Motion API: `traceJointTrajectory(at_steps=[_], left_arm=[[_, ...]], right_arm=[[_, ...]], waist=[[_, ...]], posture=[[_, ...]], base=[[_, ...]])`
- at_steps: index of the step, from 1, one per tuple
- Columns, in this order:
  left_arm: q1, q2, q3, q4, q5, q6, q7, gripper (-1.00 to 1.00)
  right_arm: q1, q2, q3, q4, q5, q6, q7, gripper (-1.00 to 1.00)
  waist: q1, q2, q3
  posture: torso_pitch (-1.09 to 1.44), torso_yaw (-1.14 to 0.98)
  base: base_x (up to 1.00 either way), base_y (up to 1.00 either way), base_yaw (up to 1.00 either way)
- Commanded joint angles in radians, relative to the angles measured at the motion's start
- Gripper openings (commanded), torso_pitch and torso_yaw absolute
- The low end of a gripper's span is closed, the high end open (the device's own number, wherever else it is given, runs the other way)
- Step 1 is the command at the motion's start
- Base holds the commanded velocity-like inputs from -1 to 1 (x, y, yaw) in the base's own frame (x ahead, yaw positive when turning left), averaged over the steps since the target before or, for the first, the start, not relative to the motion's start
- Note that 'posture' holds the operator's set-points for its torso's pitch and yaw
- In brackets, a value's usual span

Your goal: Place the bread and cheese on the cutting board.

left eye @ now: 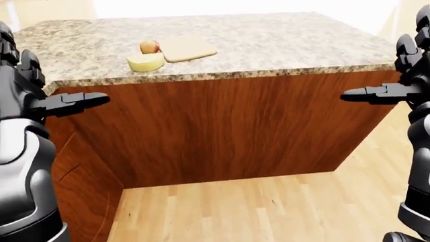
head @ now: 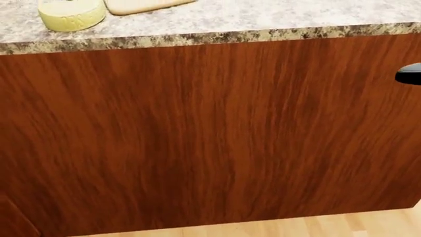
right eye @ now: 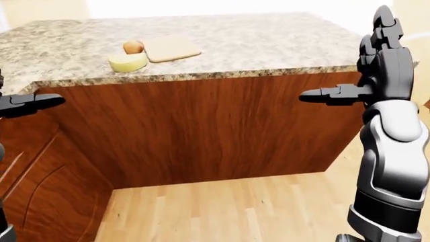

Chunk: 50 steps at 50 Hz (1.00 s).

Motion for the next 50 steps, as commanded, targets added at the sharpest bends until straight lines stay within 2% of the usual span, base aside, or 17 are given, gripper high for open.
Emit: traceJointTrajectory(at_steps=[1, 4, 5, 7, 15, 18, 19, 21, 27, 31, 32, 34, 39, 43, 44, 46, 50], left_arm=[[-0.024, 0.024, 0.023, -0.033, 0.003, -0.029, 0.005, 1.00], [-0.028, 0.024, 0.020, -0.030, 0.004, -0.030, 0.008, 1.00], [-0.028, 0.024, 0.020, -0.031, 0.003, -0.028, 0.009, 1.00], [-0.024, 0.026, 0.026, -0.035, 0.000, -0.027, 0.007, 1.00], [-0.022, 0.027, 0.028, -0.034, -0.002, -0.029, 0.006, 1.00], [-0.028, 0.029, 0.024, -0.030, 0.000, -0.028, 0.009, 1.00], [-0.028, 0.031, 0.027, -0.035, -0.003, -0.023, 0.010, 1.00], [-0.028, 0.032, 0.028, -0.035, -0.005, -0.022, 0.010, 1.00], [-0.033, 0.037, 0.029, -0.033, -0.008, -0.019, 0.014, 1.00], [-0.027, 0.036, 0.031, -0.035, -0.008, -0.021, 0.014, 1.00], [-0.028, 0.035, 0.028, -0.032, -0.006, -0.023, 0.015, 1.00], [-0.025, 0.035, 0.031, -0.035, -0.008, -0.021, 0.014, 1.00], [-0.026, 0.035, 0.029, -0.032, -0.004, -0.024, 0.015, 1.00], [-0.024, 0.035, 0.031, -0.032, -0.004, -0.024, 0.014, 1.00], [-0.020, 0.034, 0.031, -0.037, -0.005, -0.023, 0.014, 1.00], [-0.026, 0.036, 0.030, -0.035, -0.004, -0.020, 0.015, 1.00], [-0.021, 0.037, 0.036, -0.037, -0.007, -0.022, 0.013, 1.00]], right_arm=[[-0.025, -0.012, -0.003, -0.033, 0.003, -0.031, 0.001, 1.00], [-0.025, -0.013, -0.004, -0.034, 0.004, -0.031, 0.002, 1.00], [-0.027, -0.013, -0.002, -0.033, 0.004, -0.030, 0.003, 1.00], [-0.026, -0.012, -0.002, -0.034, 0.003, -0.031, 0.005, 1.00], [-0.026, -0.015, -0.004, -0.036, 0.004, -0.029, 0.007, 1.00], [-0.029, -0.015, -0.002, -0.037, 0.003, -0.027, 0.007, 1.00], [-0.031, -0.015, -0.001, -0.036, 0.003, -0.027, 0.007, 1.00], [-0.035, -0.016, 0.001, -0.038, 0.003, -0.022, 0.008, 1.00], [-0.038, -0.018, 0.003, -0.037, 0.000, -0.023, 0.010, 1.00], [-0.038, -0.020, 0.001, -0.040, -0.001, -0.021, 0.013, 1.00], [-0.037, -0.019, 0.000, -0.039, -0.002, -0.022, 0.012, 1.00], [-0.039, -0.019, 0.001, -0.038, -0.003, -0.023, 0.013, 1.00], [-0.038, -0.020, 0.000, -0.037, -0.003, -0.023, 0.013, 1.00], [-0.037, -0.020, 0.001, -0.041, -0.004, -0.023, 0.013, 1.00], [-0.035, -0.018, 0.000, -0.039, -0.006, -0.028, 0.012, 1.00], [-0.035, -0.018, -0.001, -0.040, -0.005, -0.026, 0.013, 1.00], [-0.038, -0.021, -0.002, -0.043, -0.003, -0.020, 0.014, 1.00]], waist=[[0.004, 0.000, -0.015], [-0.006, 0.079, -0.032], [-0.010, 0.084, -0.044], [0.001, 0.077, -0.019], [0.021, -0.006, -0.018], [0.024, -0.087, -0.041], [0.013, -0.035, -0.026], [0.012, -0.057, -0.029], [0.002, -0.002, -0.018], [-0.005, 0.100, -0.043], [0.006, 0.060, -0.035], [0.008, 0.072, -0.024], [0.019, 0.015, -0.019], [0.025, -0.073, -0.033], [0.012, -0.038, -0.024], [0.010, -0.057, -0.028], [0.002, -0.037, -0.029]], posture=[[0.00, 0.00], [0.00, 0.00], [0.00, 0.00], [0.00, 0.00], [0.00, 0.00], [0.00, 0.00], [0.00, 0.00], [0.00, 0.00], [0.00, 0.00], [0.00, 0.00], [0.00, 0.00], [0.00, 0.00], [0.00, 0.00], [0.00, 0.00], [0.00, 0.00], [0.00, 0.00], [0.00, 0.00]], base=[[0.22, 0.09, 0.00], [0.22, 0.09, 0.00], [0.23, 0.09, 0.00], [0.23, 0.09, 0.00], [0.23, 0.09, 0.00], [0.23, 0.08, 0.00], [0.23, 0.09, 0.00], [0.24, 0.08, 0.00], [0.23, 0.10, 0.00], [0.24, 0.15, 0.00], [0.23, 0.16, 0.00], [0.23, 0.19, 0.00], [0.23, 0.23, 0.00], [0.23, 0.23, 0.00], [0.23, 0.26, 0.00], [0.24, 0.27, 0.00], [0.24, 0.27, 0.00]])
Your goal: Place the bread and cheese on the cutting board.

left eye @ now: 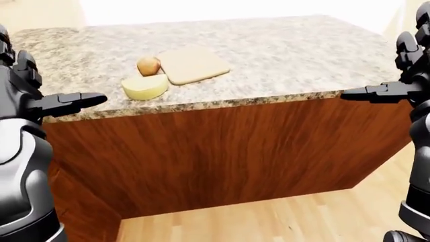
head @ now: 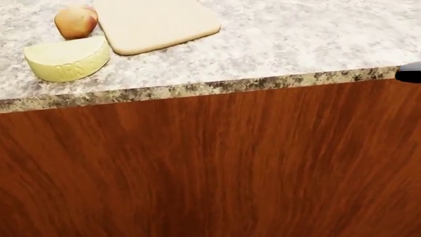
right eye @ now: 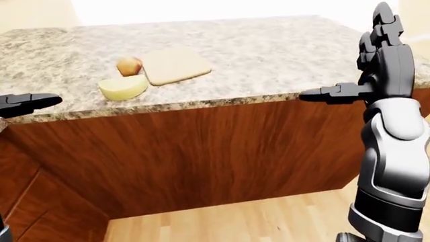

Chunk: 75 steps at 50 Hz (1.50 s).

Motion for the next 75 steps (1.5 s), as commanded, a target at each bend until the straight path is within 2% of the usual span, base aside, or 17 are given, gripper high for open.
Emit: traceJointTrajectory(at_steps=[1, 5, 7, 8, 9, 19, 27, 30, 32, 42, 46, 47, 51, 54, 58, 59, 75], left_arm=[[-0.022, 0.023, 0.028, -0.035, 0.004, -0.037, 0.007, 1.00], [-0.022, 0.025, 0.028, -0.032, 0.004, -0.038, 0.008, 1.00], [-0.022, 0.024, 0.027, -0.032, 0.005, -0.040, 0.009, 1.00], [-0.022, 0.024, 0.026, -0.034, 0.005, -0.038, 0.009, 1.00], [-0.021, 0.025, 0.029, -0.037, 0.003, -0.035, 0.009, 1.00], [-0.027, 0.029, 0.028, -0.043, 0.001, -0.022, 0.013, 1.00], [-0.030, 0.030, 0.027, -0.040, 0.001, -0.022, 0.014, 1.00], [-0.029, 0.029, 0.027, -0.038, 0.002, -0.025, 0.013, 1.00], [-0.019, 0.028, 0.032, -0.038, 0.001, -0.033, 0.009, 1.00], [-0.018, 0.029, 0.033, -0.040, 0.001, -0.032, 0.009, 1.00], [-0.019, 0.027, 0.031, -0.040, 0.002, -0.032, 0.010, 1.00], [-0.018, 0.025, 0.029, -0.039, 0.004, -0.034, 0.011, 1.00], [-0.022, 0.026, 0.029, -0.043, 0.003, -0.028, 0.012, 1.00], [-0.022, 0.026, 0.028, -0.044, 0.003, -0.027, 0.012, 1.00], [-0.021, 0.028, 0.031, -0.039, 0.002, -0.030, 0.010, 1.00], [-0.018, 0.027, 0.033, -0.040, 0.002, -0.031, 0.009, 1.00], [-0.017, 0.030, 0.035, -0.043, -0.001, -0.027, 0.010, 1.00]], right_arm=[[-0.025, -0.013, -0.005, -0.034, 0.003, -0.033, -0.001, 1.00], [-0.029, -0.014, -0.006, -0.032, 0.006, -0.029, -0.001, 1.00], [-0.027, -0.013, -0.007, -0.035, 0.007, -0.028, -0.002, 1.00], [-0.028, -0.014, -0.007, -0.035, 0.009, -0.025, -0.002, 1.00], [-0.029, -0.015, -0.007, -0.035, 0.009, -0.024, -0.003, 1.00], [-0.031, -0.018, -0.006, -0.033, 0.011, -0.025, -0.002, 1.00], [-0.032, -0.020, -0.006, -0.035, 0.012, -0.024, -0.001, 1.00], [-0.034, -0.021, -0.005, -0.037, 0.012, -0.021, -0.002, 1.00], [-0.032, -0.020, -0.006, -0.037, 0.012, -0.023, -0.001, 1.00], [-0.034, -0.021, -0.005, -0.037, 0.012, -0.022, 0.000, 1.00], [-0.033, -0.021, -0.006, -0.037, 0.011, -0.024, 0.001, 1.00], [-0.032, -0.020, -0.006, -0.037, 0.011, -0.024, 0.001, 1.00], [-0.034, -0.021, -0.007, -0.038, 0.012, -0.023, 0.001, 1.00], [-0.032, -0.019, -0.006, -0.039, 0.012, -0.024, 0.000, 1.00], [-0.035, -0.020, -0.005, -0.037, 0.011, -0.024, 0.000, 1.00], [-0.036, -0.021, -0.005, -0.039, 0.012, -0.021, 0.000, 1.00], [-0.043, -0.028, -0.005, -0.031, 0.009, -0.023, -0.007, 1.00]], waist=[[0.005, 0.001, -0.014], [-0.005, 0.072, -0.015], [-0.006, 0.140, -0.064], [0.010, 0.098, -0.027], [0.014, 0.107, -0.010], [0.030, -0.033, -0.023], [0.006, 0.000, -0.020], [0.000, 0.048, -0.012], [0.000, 0.126, -0.036], [0.016, 0.027, -0.013], [0.020, -0.048, -0.024], [0.009, -0.007, -0.016], [0.008, -0.025, -0.031], [0.003, 0.012, -0.015], [-0.001, 0.136, -0.034], [0.006, 0.097, -0.024], [0.033, 0.004, -0.012]], posture=[[0.00, 0.00], [0.00, 0.00], [0.00, 0.00], [0.00, 0.00], [0.00, 0.00], [0.00, 0.00], [0.00, 0.00], [0.00, 0.00], [0.00, 0.00], [0.00, 0.00], [0.00, 0.00], [0.00, 0.00], [0.00, 0.00], [0.00, 0.00], [0.00, 0.00], [0.00, 0.00], [0.00, 0.00]], base=[[0.23, 0.27, 0.00], [0.23, 0.29, 0.00], [0.18, 0.34, 0.00], [0.16, 0.35, 0.00], [0.12, 0.35, 0.00], [0.12, 0.35, 0.00], [0.12, 0.35, 0.00], [0.12, 0.36, 0.00], [0.12, 0.36, 0.00], [0.12, 0.35, 0.00], [0.12, 0.34, 0.00], [0.12, 0.35, 0.00], [0.12, 0.34, 0.00], [0.13, 0.30, 0.00], [0.14, 0.29, 0.00], [0.13, 0.29, 0.00], [0.11, 0.09, 0.00]])
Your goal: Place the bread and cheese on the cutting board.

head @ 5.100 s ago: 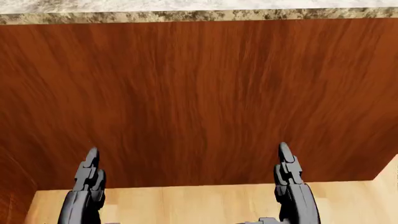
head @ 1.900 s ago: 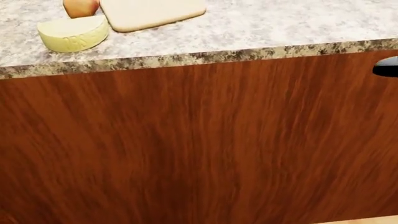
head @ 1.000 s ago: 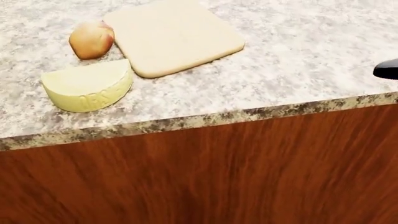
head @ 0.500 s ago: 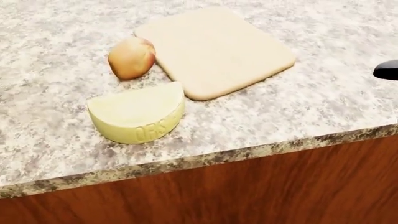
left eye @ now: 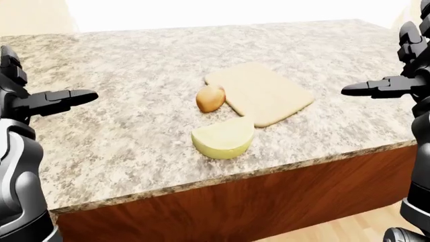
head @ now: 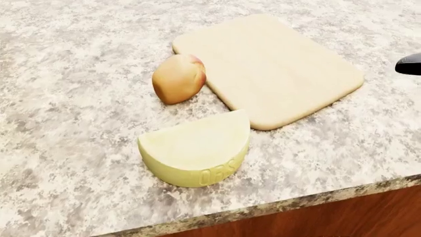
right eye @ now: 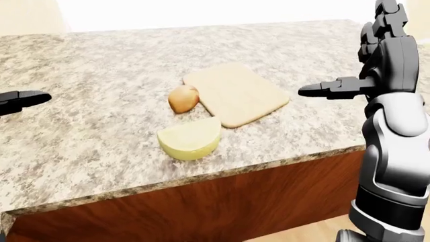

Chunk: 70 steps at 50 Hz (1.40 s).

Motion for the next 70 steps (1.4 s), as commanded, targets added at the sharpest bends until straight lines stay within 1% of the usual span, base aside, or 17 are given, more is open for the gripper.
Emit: traceJointTrajectory(at_steps=[1, 2, 3, 4, 5, 7, 11, 13, 15, 16, 18, 22, 29, 36, 46, 61, 70], left_arm=[[-0.021, 0.012, 0.002, -0.028, -0.001, -0.026, -0.002, 1.00], [-0.019, 0.013, 0.004, -0.030, -0.002, -0.025, -0.003, 1.00], [-0.022, 0.012, 0.001, -0.028, -0.001, -0.025, -0.001, 1.00], [-0.024, 0.012, -0.001, -0.030, -0.001, -0.022, 0.001, 1.00], [-0.026, 0.013, -0.001, -0.031, -0.001, -0.020, 0.001, 1.00], [-0.028, 0.014, -0.002, -0.031, -0.001, -0.018, 0.001, 1.00], [-0.026, 0.014, 0.000, -0.032, -0.002, -0.018, 0.001, 1.00], [-0.026, 0.014, 0.000, -0.031, -0.002, -0.019, 0.001, 1.00], [-0.025, 0.013, 0.000, -0.029, -0.001, -0.021, 0.000, 1.00], [-0.026, 0.014, 0.000, -0.029, -0.001, -0.021, 0.000, 1.00], [-0.020, 0.014, 0.005, -0.027, -0.003, -0.026, -0.003, 1.00], [-0.021, 0.015, 0.005, -0.027, -0.004, -0.027, -0.003, 1.00], [-0.028, 0.018, 0.003, -0.029, -0.005, -0.019, 0.003, 1.00], [-0.030, 0.017, 0.002, -0.032, -0.012, -0.016, 0.007, 1.00], [-0.028, 0.022, 0.006, -0.031, -0.016, -0.018, 0.009, 1.00], [-0.033, 0.026, 0.005, -0.030, -0.021, -0.015, 0.009, 1.00], [-0.028, 0.016, -0.001, -0.028, -0.016, -0.024, 0.008, 1.00]], right_arm=[[-0.021, -0.017, -0.014, -0.017, -0.003, -0.015, -0.007, 1.00], [-0.018, -0.016, -0.014, -0.018, -0.003, -0.016, -0.007, 1.00], [-0.018, -0.017, -0.015, -0.018, -0.003, -0.016, -0.006, 1.00], [-0.015, -0.018, -0.013, -0.021, -0.005, -0.019, -0.001, 1.00], [-0.016, -0.017, -0.013, -0.021, -0.005, -0.018, 0.001, 1.00], [-0.016, -0.017, -0.014, -0.022, -0.005, -0.018, 0.002, 1.00], [-0.018, -0.018, -0.015, -0.025, -0.006, -0.015, 0.003, 1.00], [-0.018, -0.018, -0.015, -0.025, -0.007, -0.016, 0.003, 1.00], [-0.017, -0.018, -0.016, -0.025, -0.006, -0.019, 0.005, 1.00], [-0.019, -0.019, -0.015, -0.022, -0.009, -0.021, 0.003, 1.00], [-0.020, -0.020, -0.016, -0.026, -0.007, -0.018, 0.004, 1.00], [-0.030, -0.026, -0.017, -0.025, -0.002, -0.013, 0.006, 1.00], [-0.062, -0.040, 0.007, -0.002, -0.053, -0.017, -0.015, 1.00], [-0.121, -0.105, 0.037, -0.039, -0.111, 0.034, 0.104, 1.00], [-0.175, -0.123, 0.083, -0.074, -0.234, 0.035, 0.340, 1.00], [-0.334, -0.074, 0.181, -0.073, -0.401, 0.026, 0.625, 1.00], [-0.410, -0.006, 0.237, -0.082, -0.501, -0.012, 0.810, 1.00]], waist=[[-0.002, -0.006, -0.032], [-0.002, -0.024, -0.010], [0.000, 0.009, -0.004], [-0.001, 0.008, -0.017], [-0.004, 0.011, -0.045], [-0.014, 0.015, -0.019], [-0.024, 0.031, -0.021], [-0.026, 0.061, -0.022], [-0.032, 0.110, -0.021], [-0.034, 0.090, -0.001], [-0.033, 0.069, -0.015], [-0.026, 0.040, -0.020], [-0.026, 0.039, -0.020], [-0.028, 0.040, -0.016], [-0.032, 0.039, -0.010], [-0.033, 0.049, -0.009], [-0.035, 0.057, -0.010]], posture=[[0.00, 0.00], [0.00, 0.00], [0.00, 0.00], [0.00, 0.00], [0.00, 0.00], [0.00, 0.00], [0.00, 0.00], [0.00, 0.00], [0.00, 0.00], [0.00, 0.00], [0.00, 0.00], [0.00, 0.00], [0.00, 0.00], [0.00, 0.00], [0.00, 0.00], [0.00, 0.00], [0.00, 0.00]], base=[[0.05, 0.00, 0.00], [0.05, 0.00, 0.00], [0.03, 0.00, 0.00], [0.05, 0.00, 0.00], [0.14, 0.00, 0.00], [0.14, 0.00, 0.00], [0.15, 0.00, 0.00], [0.15, 0.00, 0.00], [0.14, 0.00, 0.00], [0.05, 0.00, 0.00], [0.00, 0.00, 0.00], [0.00, 0.00, 0.00], [0.00, 0.00, 0.00], [0.00, 0.00, 0.00], [0.00, 0.00, 0.00], [0.00, 0.00, 0.00], [0.00, 0.00, 0.00]])
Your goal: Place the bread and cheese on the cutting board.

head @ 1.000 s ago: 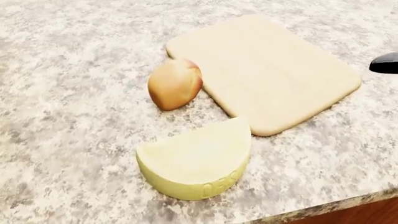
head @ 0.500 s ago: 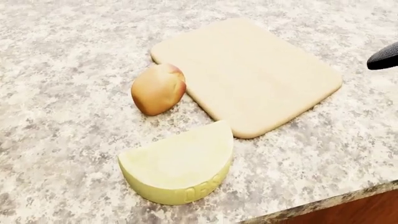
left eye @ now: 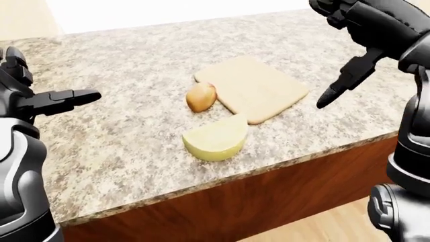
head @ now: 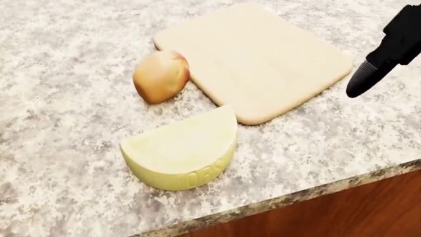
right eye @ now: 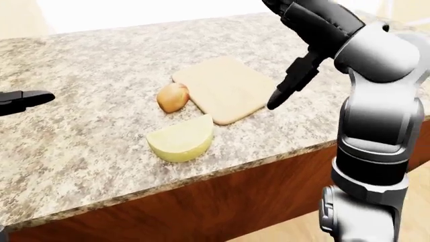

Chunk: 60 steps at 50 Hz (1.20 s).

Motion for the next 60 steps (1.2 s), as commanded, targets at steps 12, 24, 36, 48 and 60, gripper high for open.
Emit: traceJointTrajectory(at_steps=[12, 24, 36, 48, 60], left_arm=[[-0.024, 0.019, 0.014, -0.028, 0.005, -0.030, -0.001, 1.00], [-0.024, 0.020, 0.016, -0.029, 0.002, -0.028, 0.000, 1.00], [-0.015, 0.020, 0.021, -0.029, -0.002, -0.034, 0.000, 1.00], [-0.014, 0.018, 0.020, -0.026, 0.000, -0.037, 0.000, 1.00], [-0.010, 0.017, 0.022, -0.029, -0.002, -0.036, 0.000, 1.00]], right_arm=[[-0.148, 0.078, 0.041, 0.018, -0.115, -0.085, 0.195, 1.00], [-0.222, 0.157, 0.075, 0.015, -0.177, -0.096, 0.362, 1.00], [-0.169, 0.251, 0.113, -0.213, -0.243, 0.045, 0.504, 1.00], [-0.106, 0.337, 0.163, -0.342, -0.326, 0.088, 0.581, 1.00], [-0.074, 0.441, 0.221, -0.342, -0.422, 0.058, 0.685, 1.00]], waist=[[-0.004, 0.012, -0.026], [-0.010, 0.022, -0.028], [-0.016, 0.029, -0.025], [-0.024, 0.038, -0.021], [-0.033, 0.051, -0.021]], posture=[[0.00, 0.00], [0.00, 0.00], [0.00, 0.00], [0.00, 0.00], [0.00, 0.00]], base=[[0.00, 0.00, 0.00], [0.00, 0.00, 0.00], [0.00, 0.00, 0.00], [0.00, 0.00, 0.00], [0.00, 0.00, 0.00]])
